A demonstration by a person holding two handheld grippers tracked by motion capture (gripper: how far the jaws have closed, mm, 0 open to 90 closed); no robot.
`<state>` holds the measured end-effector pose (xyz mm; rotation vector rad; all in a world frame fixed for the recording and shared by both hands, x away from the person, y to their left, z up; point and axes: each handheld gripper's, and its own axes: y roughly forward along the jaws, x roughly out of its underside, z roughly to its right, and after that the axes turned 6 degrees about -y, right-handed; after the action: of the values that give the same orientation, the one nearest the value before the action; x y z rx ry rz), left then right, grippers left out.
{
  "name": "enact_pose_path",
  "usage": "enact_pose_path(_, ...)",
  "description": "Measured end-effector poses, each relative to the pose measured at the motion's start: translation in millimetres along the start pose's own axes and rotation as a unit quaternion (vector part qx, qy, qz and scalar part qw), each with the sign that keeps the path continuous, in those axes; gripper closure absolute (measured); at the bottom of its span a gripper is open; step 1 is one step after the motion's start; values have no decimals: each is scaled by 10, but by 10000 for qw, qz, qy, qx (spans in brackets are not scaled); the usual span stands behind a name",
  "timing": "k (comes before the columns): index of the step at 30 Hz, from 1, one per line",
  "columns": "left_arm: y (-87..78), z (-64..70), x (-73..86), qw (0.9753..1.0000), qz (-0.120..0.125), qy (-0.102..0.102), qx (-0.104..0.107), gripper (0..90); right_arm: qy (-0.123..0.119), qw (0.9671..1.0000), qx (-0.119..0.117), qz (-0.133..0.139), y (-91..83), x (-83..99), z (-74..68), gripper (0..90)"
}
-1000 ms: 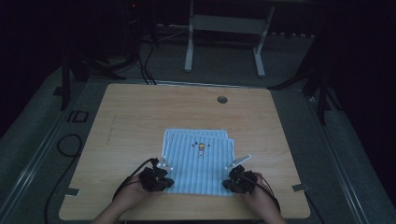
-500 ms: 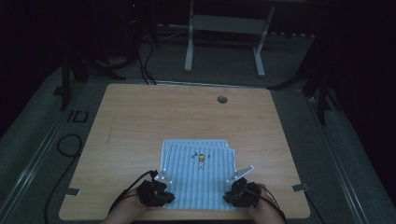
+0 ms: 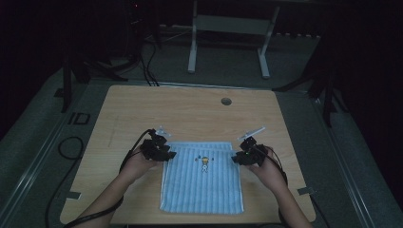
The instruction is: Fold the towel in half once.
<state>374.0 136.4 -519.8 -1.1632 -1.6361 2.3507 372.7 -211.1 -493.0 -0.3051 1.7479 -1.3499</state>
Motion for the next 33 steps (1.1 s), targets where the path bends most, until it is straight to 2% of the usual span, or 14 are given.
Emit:
enact_pose_path(5, 171, -74, -62, 10000, -44, 14, -73, 596, 178, 9993, 207, -252, 157, -96, 242, 645)
enact_pose_path(7, 171, -74, -62, 10000, -44, 14, -73, 596, 226, 9990, 218, -307, 187, -101, 276, 645)
enact_pose_path(9, 205, -55, -104, 9999, -38, 65, -78, 597, 304, 9983, 188, -463, 289, -106, 339, 620)
enact_pose_path(12, 224, -31, -107, 9999, -84, 89, -72, 598, 329, 9977, 156, -579, 350, -103, 333, 622)
enact_pose_path(13, 243, 3, -94, 9996, -108, 215, -123, 598, 300, 9977, 148, -592, 377, -101, 326, 630)
enact_pose_path(16, 251, 25, -77, 9994, -69, 276, -171, 612, 206, 9979, 182, -592, 398, -105, 279, 712)
enact_pose_path(21, 233, 93, -54, 9980, 59, 520, -346, 691, 128, 9980, 244, -561, 345, -113, 253, 845)
enact_pose_path(23, 224, 104, -56, 9979, 61, 560, -324, 771, 156, 9986, 172, -478, 294, -113, 259, 860)
enact_pose_path(24, 218, 106, -61, 9979, 64, 553, -333, 787, 135, 9988, 169, -444, 266, -113, 264, 863)
enact_pose_path(25, 209, 109, -65, 9977, 102, 577, -349, 859, 141, 9989, 158, -425, 245, -115, 259, 866)
enact_pose_path(30, 139, 128, -85, 9976, 273, 544, -318, 891, 92, 9992, 121, -370, 195, -124, 242, 877)
enact_pose_path(32, 57, 134, -97, 9978, 353, 501, -246, 892, -17, 9993, 194, -307, 177, -136, 211, 883)
enact_pose_path(33, 30, 139, -96, 9974, 394, 538, -275, 892, -30, 9995, 219, -216, 164, -142, 208, 895)
